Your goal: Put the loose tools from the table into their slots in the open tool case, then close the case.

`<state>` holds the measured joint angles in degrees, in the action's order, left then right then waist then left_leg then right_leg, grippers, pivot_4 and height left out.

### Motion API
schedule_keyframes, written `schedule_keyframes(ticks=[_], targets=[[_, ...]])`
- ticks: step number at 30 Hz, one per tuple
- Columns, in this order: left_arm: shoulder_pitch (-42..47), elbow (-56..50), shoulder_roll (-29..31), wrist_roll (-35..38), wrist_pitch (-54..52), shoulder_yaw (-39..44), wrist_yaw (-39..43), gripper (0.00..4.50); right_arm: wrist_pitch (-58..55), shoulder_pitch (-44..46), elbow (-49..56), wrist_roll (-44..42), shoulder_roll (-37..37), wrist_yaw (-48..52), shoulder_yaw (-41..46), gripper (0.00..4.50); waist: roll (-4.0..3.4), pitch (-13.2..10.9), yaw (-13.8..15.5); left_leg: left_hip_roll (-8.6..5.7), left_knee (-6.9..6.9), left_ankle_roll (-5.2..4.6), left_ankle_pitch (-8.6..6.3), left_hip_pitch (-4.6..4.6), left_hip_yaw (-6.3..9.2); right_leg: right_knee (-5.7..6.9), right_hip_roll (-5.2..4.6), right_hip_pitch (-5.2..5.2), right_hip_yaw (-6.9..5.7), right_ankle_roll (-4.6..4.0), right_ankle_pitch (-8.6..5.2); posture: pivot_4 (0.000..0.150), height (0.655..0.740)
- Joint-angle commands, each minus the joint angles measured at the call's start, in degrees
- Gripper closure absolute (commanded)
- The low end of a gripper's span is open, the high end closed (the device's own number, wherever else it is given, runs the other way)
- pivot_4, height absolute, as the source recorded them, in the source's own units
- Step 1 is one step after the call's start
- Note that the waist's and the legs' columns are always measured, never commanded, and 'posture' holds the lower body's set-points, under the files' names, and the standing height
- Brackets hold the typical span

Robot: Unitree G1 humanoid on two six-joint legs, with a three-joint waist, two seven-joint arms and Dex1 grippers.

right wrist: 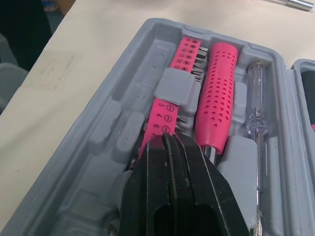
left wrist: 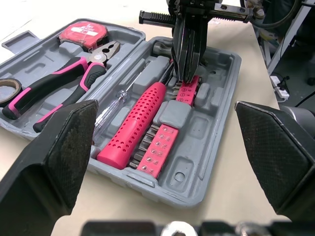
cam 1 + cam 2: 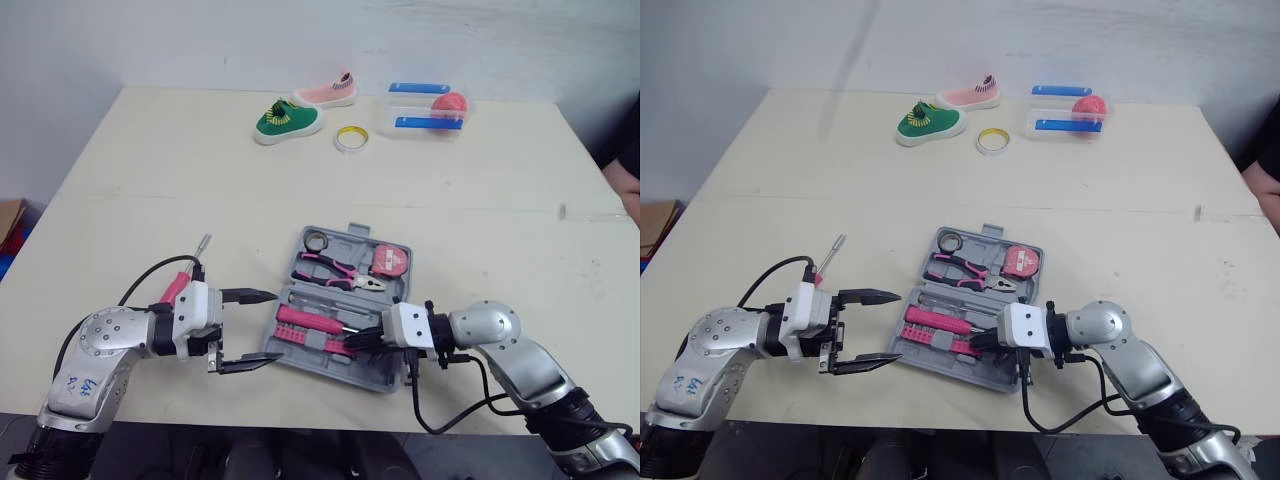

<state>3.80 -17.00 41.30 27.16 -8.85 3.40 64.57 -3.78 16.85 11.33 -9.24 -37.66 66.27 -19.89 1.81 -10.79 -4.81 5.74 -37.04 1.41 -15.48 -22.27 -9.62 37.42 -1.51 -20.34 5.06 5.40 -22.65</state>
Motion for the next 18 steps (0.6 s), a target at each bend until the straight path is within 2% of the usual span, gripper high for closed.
schedule_keyframes(ticks=[1, 7, 10, 14, 18], targets=[[0.12, -0.55, 0.53, -0.04, 0.14, 0.52, -0.16, 0.0, 0.71, -0.27, -0.91, 5.03, -1.59, 0.81, -3.13, 4.36, 0.01, 0.0, -0.05, 0.0, 0.0, 0.0, 0.0, 0.02, 0.0, 0.01, 0.01, 0.01, 0.0, 0.0, 0.0, 0.15, 0.74], [-0.22, -1.11, 0.5, -0.24, 0.02, 0.99, -0.87, 0.0, 5.85, 1.87, -1.06, 6.95, -2.46, 1.99, -3.73, 4.36, 0.02, 0.01, -0.04, 0.01, -0.02, 0.0, 0.01, 0.12, 0.01, 0.04, -0.01, 0.11, 0.0, -0.01, 0.01, 0.15, 0.74], [-0.88, -2.13, 0.27, 2.63, -2.56, 2.26, -1.63, 0.0, 8.91, 2.77, -1.13, 1.15, -1.65, 3.44, 0.02, 4.36, 0.01, 0.01, -0.01, 0.0, -0.01, 0.0, 0.01, 0.11, 0.02, 0.03, 0.0, 0.11, -0.01, -0.01, 0.01, 0.15, 0.74], [-1.69, -2.15, 1.02, 5.06, -4.19, 6.14, -2.16, 0.0, 11.94, 2.09, -3.54, -10.29, -0.29, 5.19, 9.31, 4.36, -0.01, -0.03, 0.01, 0.01, 0.0, -0.01, 0.0, 0.04, 0.01, 0.01, 0.0, 0.07, 0.0, -0.01, 0.0, 0.15, 0.74], [-2.28, -0.33, 2.1, 5.3, -4.88, 11.29, -3.67, 0.0, 11.58, 0.38, -4.78, -14.89, -3.0, 6.82, 16.17, 4.36, 0.0, -0.03, 0.04, 0.0, -0.03, -0.02, 0.0, 0.03, 0.05, 0.01, -0.02, 0.08, -0.01, -0.01, 0.0, 0.15, 0.74]])
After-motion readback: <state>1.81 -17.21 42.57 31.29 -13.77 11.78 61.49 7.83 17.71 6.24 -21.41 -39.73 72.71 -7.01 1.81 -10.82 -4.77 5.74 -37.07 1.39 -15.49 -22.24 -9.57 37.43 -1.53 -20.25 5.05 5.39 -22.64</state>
